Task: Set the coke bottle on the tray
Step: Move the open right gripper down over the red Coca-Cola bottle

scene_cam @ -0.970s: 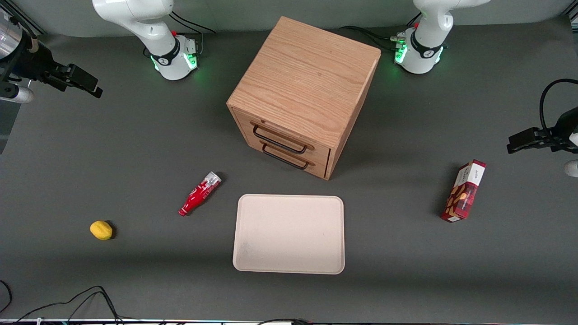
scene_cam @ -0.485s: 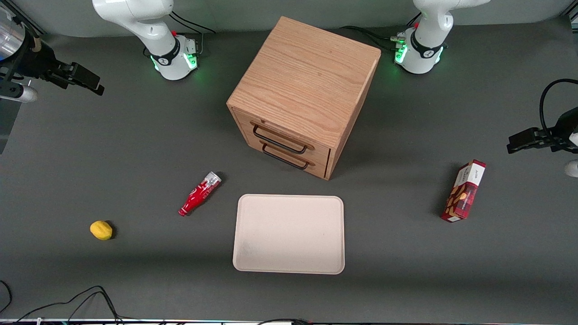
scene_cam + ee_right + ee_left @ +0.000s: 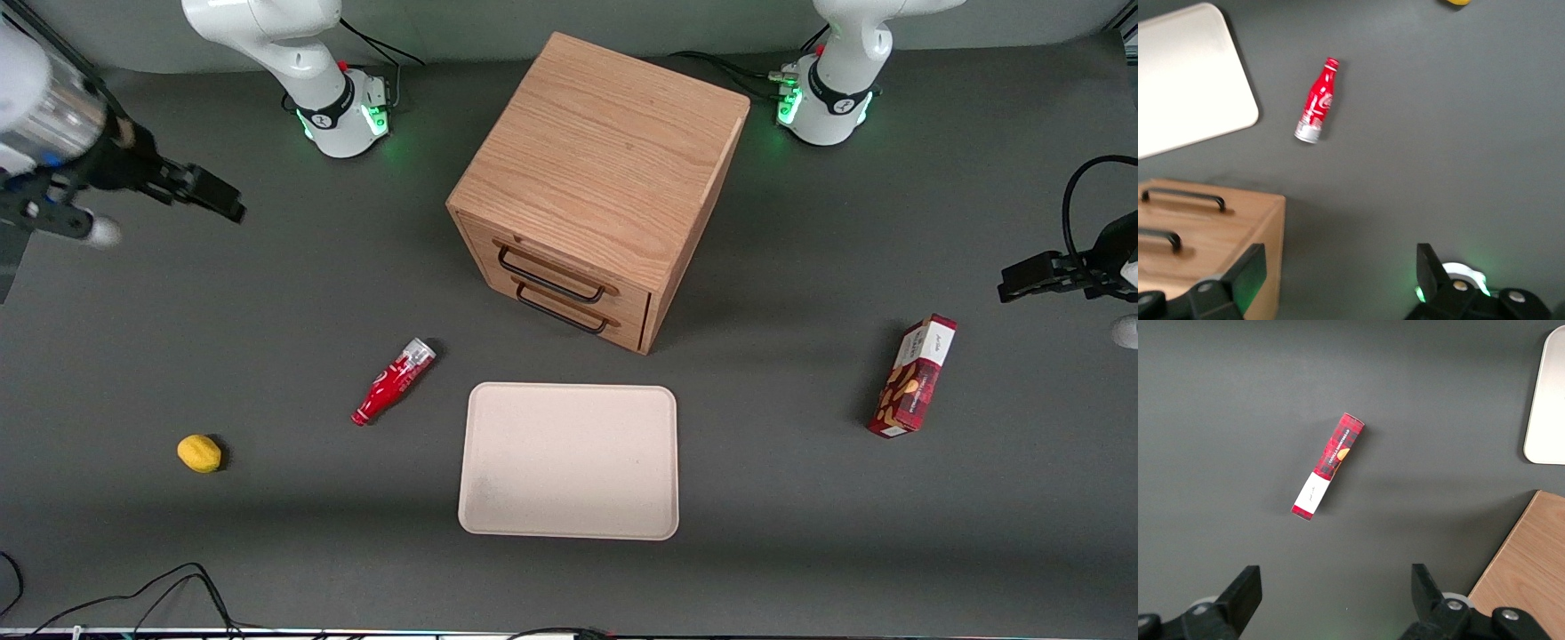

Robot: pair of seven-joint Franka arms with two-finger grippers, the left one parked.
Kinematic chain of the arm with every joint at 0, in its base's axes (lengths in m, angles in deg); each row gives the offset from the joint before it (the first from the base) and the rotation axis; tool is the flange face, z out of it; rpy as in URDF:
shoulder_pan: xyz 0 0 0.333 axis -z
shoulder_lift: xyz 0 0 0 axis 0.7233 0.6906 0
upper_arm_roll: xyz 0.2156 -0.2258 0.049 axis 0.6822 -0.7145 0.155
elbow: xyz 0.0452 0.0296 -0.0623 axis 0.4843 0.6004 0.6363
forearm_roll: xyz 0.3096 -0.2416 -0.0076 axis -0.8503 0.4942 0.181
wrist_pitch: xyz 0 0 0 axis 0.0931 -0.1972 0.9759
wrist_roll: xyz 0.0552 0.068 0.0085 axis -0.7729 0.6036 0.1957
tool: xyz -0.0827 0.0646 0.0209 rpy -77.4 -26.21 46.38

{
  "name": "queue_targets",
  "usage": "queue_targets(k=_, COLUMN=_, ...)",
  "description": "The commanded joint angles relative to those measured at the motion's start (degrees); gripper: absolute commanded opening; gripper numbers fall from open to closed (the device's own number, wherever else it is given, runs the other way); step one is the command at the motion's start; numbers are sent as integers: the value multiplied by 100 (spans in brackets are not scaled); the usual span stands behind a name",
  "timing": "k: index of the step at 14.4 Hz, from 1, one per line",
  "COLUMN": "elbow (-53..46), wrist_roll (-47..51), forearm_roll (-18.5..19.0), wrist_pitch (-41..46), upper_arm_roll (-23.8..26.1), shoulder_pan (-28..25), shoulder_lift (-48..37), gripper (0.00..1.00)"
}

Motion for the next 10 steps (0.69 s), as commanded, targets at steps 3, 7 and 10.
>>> queue_targets(k=3, elbow=93, wrist_roll=1583, forearm_roll=-117, wrist_pitch=-1218, upper_arm_roll=330, shoulder_pan=-14, shoulder_lift=1220, gripper=100)
queue_targets(k=7, elbow=551, wrist_roll=2084, forearm_roll=-20, wrist_pitch=-2222, upper_arm_roll=392, shoulder_pan=-41, shoulder_lift=2045, gripper=100)
queue_targets(k=10, elbow=753, wrist_roll=2681, forearm_roll=286, wrist_pitch=-2864, upper_arm_roll=392, shoulder_pan=-58, shoulder_lift=2652, gripper=100)
